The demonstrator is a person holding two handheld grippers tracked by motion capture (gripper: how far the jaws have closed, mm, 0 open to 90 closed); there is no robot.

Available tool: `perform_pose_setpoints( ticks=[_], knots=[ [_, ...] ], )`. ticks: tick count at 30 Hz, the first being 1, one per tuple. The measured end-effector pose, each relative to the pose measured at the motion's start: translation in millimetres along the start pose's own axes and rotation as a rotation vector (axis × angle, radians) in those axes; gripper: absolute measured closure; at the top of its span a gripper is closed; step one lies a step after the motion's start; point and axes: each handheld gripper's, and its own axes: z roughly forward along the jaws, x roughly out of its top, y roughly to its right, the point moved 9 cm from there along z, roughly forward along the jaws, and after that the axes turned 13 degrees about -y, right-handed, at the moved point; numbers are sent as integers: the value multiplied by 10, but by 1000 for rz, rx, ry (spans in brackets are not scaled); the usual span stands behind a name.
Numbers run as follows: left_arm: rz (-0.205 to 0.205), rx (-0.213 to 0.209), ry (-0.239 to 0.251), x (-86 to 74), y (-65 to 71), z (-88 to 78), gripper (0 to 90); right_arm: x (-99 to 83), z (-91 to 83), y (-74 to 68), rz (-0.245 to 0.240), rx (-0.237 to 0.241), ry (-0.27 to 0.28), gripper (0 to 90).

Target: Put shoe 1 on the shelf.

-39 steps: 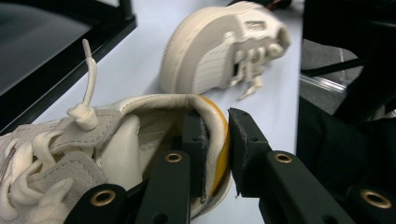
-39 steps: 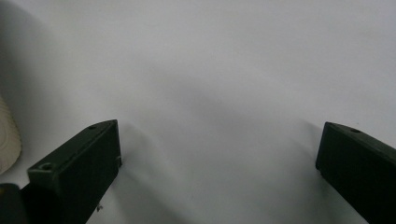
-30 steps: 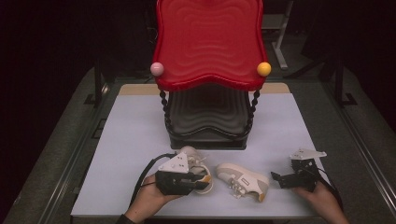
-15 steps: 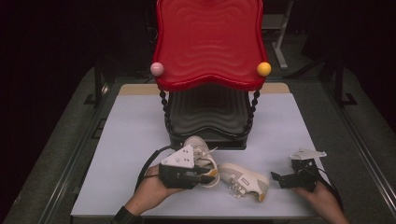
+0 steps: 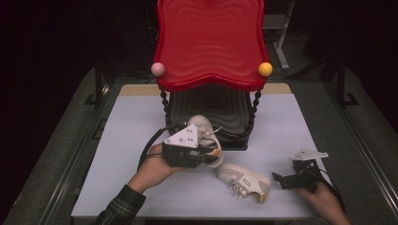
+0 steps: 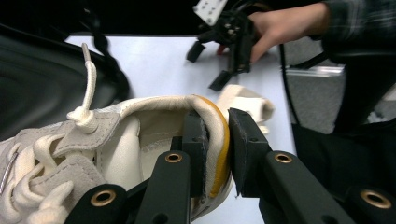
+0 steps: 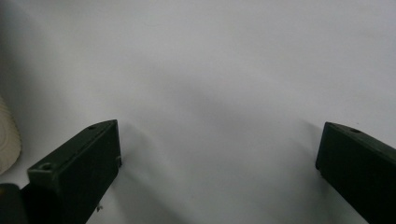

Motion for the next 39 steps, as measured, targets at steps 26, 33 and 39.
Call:
perform_pose_setpoints(
  ticks=[26, 33, 39],
  knots=[
    [65, 130, -8, 37, -876, 120, 778, 1, -3, 1, -1, 0, 1, 0],
    [36, 141, -15, -8, -948, 177, 776, 1, -3, 1, -1, 0, -1, 0],
    [9, 138, -30, -19, -952, 214, 763, 2, -3, -1, 0, -1, -3, 0]
  ],
)
